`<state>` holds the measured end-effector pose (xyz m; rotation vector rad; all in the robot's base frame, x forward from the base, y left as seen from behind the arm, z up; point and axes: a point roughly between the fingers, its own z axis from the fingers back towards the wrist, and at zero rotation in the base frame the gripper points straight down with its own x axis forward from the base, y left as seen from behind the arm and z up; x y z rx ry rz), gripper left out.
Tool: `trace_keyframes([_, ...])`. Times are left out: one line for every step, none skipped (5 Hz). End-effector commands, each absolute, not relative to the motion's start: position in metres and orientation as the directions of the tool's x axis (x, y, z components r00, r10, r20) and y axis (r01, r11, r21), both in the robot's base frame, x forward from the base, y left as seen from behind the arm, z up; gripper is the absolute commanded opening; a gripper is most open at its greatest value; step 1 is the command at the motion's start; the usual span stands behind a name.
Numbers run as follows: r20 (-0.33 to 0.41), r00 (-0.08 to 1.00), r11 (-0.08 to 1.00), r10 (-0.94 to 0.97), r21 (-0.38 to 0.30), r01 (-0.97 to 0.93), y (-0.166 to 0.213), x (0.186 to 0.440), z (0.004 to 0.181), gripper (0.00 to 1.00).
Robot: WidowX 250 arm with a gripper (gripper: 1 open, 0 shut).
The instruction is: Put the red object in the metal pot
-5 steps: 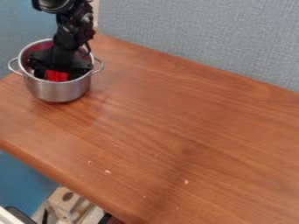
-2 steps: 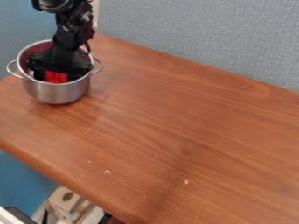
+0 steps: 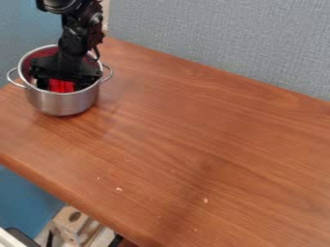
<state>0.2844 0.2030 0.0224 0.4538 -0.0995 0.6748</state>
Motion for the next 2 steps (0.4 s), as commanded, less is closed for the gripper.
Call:
trace_keyframes([0.137,0.821,0.730,0.554,0.394,-0.559,0.1872,0.2767,0.0071,1.00])
trace_keyframes([0.133,0.822,0.731,0.554,0.394,-0.557,0.1852,0.2774,0.0101,1.00])
